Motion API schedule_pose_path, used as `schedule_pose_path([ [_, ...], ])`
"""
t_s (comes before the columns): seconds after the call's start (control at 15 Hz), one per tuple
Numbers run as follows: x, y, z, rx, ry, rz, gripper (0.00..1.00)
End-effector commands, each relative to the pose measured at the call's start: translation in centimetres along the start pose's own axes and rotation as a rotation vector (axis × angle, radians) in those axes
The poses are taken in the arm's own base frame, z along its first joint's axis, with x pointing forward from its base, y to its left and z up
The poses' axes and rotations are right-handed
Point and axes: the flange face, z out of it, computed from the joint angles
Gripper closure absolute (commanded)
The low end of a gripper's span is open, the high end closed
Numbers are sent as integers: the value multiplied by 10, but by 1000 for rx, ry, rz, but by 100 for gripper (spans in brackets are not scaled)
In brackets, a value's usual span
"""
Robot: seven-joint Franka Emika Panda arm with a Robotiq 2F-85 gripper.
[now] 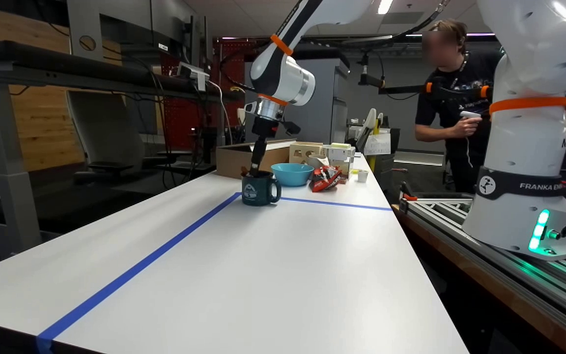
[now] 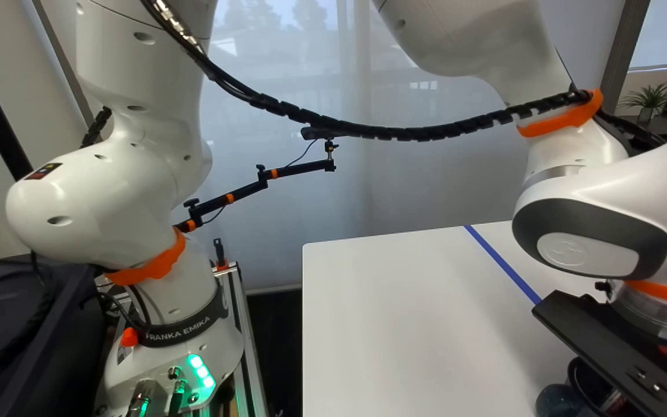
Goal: Remove the marker from the mug cup and place it on the table
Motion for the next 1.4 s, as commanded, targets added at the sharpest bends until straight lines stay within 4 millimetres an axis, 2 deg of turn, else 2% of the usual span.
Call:
schedule_pose_path([
  [0.0,6,8,3,-4,20,-6,29],
  [0.2,8,10,4,-6,22,-7,37],
  [0.33,9,10,4,-6,21,-7,38],
  [0.4,8,9,5,-5,20,-8,58],
  [0.47,8,9,6,-5,18,-9,52],
  [0.73,7,7,11,-1,10,-12,69],
  [0.8,7,7,12,-2,10,-12,62],
  [1.07,4,7,18,3,-3,-10,55],
  [1.13,3,8,20,4,-6,-10,58],
  [1.2,3,8,22,6,-8,-10,80],
  [1.33,3,8,23,7,-10,-11,86],
])
